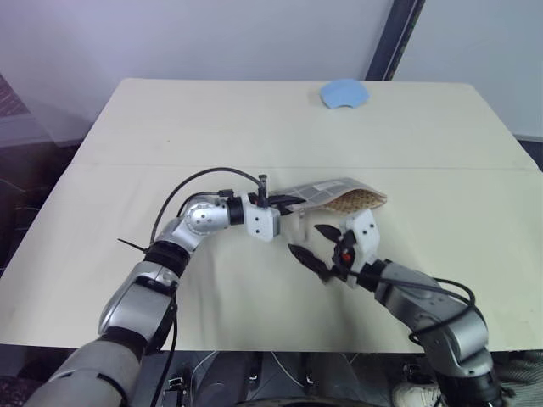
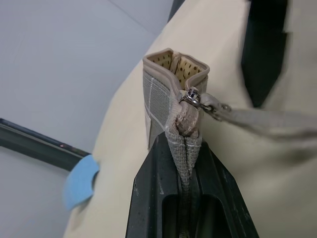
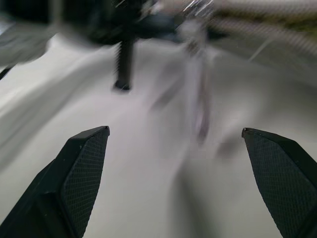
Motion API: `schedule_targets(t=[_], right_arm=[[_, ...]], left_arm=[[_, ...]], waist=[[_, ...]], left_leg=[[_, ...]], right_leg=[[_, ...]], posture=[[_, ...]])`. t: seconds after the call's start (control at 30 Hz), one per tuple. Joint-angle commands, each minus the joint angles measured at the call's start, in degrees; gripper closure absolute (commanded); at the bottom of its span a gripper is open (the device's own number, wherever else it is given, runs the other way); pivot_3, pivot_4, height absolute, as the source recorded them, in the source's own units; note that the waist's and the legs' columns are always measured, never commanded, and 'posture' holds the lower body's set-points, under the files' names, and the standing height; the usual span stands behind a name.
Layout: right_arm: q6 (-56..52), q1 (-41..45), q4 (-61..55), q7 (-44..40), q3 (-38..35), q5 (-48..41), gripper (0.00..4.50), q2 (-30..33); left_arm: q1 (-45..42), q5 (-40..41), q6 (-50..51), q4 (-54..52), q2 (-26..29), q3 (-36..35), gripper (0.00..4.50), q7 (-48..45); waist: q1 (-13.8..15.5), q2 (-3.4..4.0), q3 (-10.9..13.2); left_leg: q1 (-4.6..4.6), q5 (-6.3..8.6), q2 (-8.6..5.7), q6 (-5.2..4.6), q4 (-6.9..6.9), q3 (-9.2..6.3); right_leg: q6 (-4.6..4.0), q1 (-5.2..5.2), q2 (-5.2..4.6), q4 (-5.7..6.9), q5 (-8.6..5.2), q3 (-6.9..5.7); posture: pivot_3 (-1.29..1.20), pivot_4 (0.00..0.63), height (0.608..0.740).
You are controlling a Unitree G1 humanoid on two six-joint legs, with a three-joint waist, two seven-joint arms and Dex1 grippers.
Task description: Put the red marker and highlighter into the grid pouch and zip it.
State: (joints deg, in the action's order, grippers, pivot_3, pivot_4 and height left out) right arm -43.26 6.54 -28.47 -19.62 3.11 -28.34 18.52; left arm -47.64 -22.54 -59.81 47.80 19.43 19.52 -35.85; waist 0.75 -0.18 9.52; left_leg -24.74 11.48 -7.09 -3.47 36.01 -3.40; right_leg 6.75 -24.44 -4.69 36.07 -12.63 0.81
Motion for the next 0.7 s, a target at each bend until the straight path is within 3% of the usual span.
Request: schedule_targets(t=[0.03, 0.2, 0.27, 0.33, 0.53, 0.7], right_arm=[[0.50, 2.31, 1.54, 1.12, -1.40, -0.75, 0.06, -2.09], [0.03, 3.66, 2.17, -0.06, -1.63, -3.80, 0.06, -5.18], [-0.38, 3.62, 2.62, -0.41, -0.80, -3.74, 0.63, -5.24], [-0.89, 3.50, 2.92, -0.14, -0.78, -4.33, 1.36, -5.97], [-2.92, 4.52, 3.19, 0.81, -1.39, -6.45, 4.45, -8.43], [-2.66, 3.67, 2.94, -1.03, -0.27, -2.19, 4.45, -2.39]], left_arm=[[-2.17, -4.32, -2.51, 0.30, 1.31, 1.08, 4.50, 4.90], [-3.00, -7.01, -3.08, 1.08, 2.01, 2.55, 4.50, 9.02], [-2.98, -7.57, -3.01, 1.03, 2.09, 2.86, 4.50, 10.21], [-2.98, -7.93, -2.94, 0.98, 2.16, 3.11, 4.50, 11.09], [-3.15, -8.36, -2.60, 1.18, 2.24, 3.98, 4.50, 12.94], [-3.02, -6.37, -1.97, 1.62, 2.80, 3.53, 4.50, 12.93]], waist=[[0.09, 0.01, 0.00], [0.04, 0.01, 0.00], [0.02, 0.01, 0.00], [0.02, 0.01, 0.00], [-0.05, 0.01, 0.00], [0.03, 0.01, 0.00]], left_leg=[[0.00, 0.00, 0.00, 0.00, -0.02, 0.00], [0.00, 0.03, -0.08, -0.03, -0.11, 0.00], [0.00, 0.03, -0.09, -0.04, -0.10, -0.01], [0.00, 0.03, -0.08, -0.03, -0.09, 0.00], [0.00, 0.02, -0.05, -0.02, -0.06, -0.01], [0.00, 0.02, -0.06, -0.02, -0.06, 0.00]], right_leg=[[0.01, -0.02, 0.00, 0.00, 0.00, 0.00], [0.01, -0.05, -0.03, 0.00, 0.01, 0.01], [0.01, -0.04, -0.03, 0.00, 0.02, 0.01], [0.01, -0.04, -0.03, 0.02, 0.02, 0.00], [0.01, -0.07, -0.01, 0.06, 0.02, 0.00], [0.01, -0.06, -0.01, 0.05, 0.02, -0.01]], posture=[[0.00, 0.150, 0.739], [0.00, 0.150, 0.739], [0.00, 0.150, 0.739], [0.00, 0.150, 0.739], [0.00, 0.150, 0.739], [0.00, 0.150, 0.739]])
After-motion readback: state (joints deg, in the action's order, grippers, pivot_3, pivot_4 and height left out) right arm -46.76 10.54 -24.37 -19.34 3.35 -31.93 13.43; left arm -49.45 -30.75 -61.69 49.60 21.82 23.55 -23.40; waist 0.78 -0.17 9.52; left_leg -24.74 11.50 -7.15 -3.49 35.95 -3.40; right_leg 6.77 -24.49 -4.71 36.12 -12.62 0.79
